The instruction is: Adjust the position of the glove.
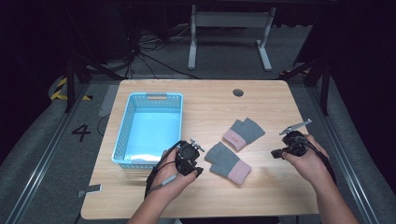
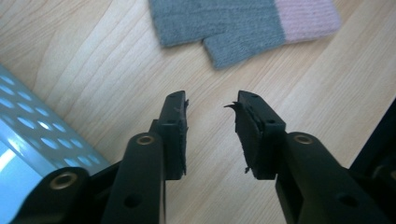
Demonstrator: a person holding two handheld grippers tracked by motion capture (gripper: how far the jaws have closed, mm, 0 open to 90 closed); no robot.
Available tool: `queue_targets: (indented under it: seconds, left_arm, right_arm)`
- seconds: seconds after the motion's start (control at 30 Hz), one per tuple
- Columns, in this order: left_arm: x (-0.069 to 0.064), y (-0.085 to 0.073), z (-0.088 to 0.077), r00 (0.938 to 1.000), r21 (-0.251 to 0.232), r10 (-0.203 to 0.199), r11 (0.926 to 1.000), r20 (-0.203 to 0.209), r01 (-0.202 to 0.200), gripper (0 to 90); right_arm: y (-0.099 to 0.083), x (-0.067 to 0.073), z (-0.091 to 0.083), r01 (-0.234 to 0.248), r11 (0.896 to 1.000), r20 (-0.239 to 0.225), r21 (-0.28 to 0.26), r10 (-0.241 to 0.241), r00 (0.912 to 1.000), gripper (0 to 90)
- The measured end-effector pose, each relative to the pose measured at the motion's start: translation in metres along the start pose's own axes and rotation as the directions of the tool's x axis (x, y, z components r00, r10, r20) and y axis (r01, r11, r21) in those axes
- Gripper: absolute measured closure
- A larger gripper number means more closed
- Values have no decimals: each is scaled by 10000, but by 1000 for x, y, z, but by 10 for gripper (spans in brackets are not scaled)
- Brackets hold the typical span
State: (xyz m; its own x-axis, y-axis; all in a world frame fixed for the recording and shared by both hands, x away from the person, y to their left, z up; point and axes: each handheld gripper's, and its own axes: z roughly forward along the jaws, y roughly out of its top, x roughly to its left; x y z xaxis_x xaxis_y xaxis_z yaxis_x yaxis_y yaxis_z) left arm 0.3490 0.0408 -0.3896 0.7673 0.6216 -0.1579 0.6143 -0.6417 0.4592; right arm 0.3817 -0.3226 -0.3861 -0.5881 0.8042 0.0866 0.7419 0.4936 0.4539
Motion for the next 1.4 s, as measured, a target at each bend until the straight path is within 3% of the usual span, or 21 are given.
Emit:
queue_targets:
  seconds: [0.07, 0.17, 0.27, 0.77, 0.97, 1.23, 1.4]
  left_arm:
    - [0, 0, 0, 9999, -11, 21, 10000, 113, -21, 725]
    - [0, 1, 0, 9982, -42, 100, 9999, 595, -98, 817]
    - [0, 2, 1, 9985, -167, 219, 9996, 500, -211, 899]
    - [-2, 13, 7, 9981, -531, 416, 9978, 461, -392, 900]
    - [-2, 19, 17, 9968, -584, 572, 9968, 553, -540, 900]
    - [1, 23, 37, 9972, -736, 651, 9953, 364, -622, 900]
    - [2, 24, 50, 9981, -538, 583, 9969, 197, -572, 900]
  right_arm:
    - [-1, 2, -2, -60, 10000, -82, -78, 59, 9999, 900]
    - [-1, 4, -5, -65, 9998, -208, -210, 60, 9998, 900]
    - [-1, 6, -7, 28, 9996, -171, -274, -32, 9998, 900]
    - [-9, 11, -10, 122, 9989, -142, -443, -128, 9998, 900]
    - [-14, 12, -12, 114, 9988, -91, -478, -118, 9999, 900]
    - [-20, 12, -11, 97, 9989, -56, -454, -99, 9999, 900]
    - [-21, 13, -9, 130, 9990, -74, -421, -133, 9999, 900]
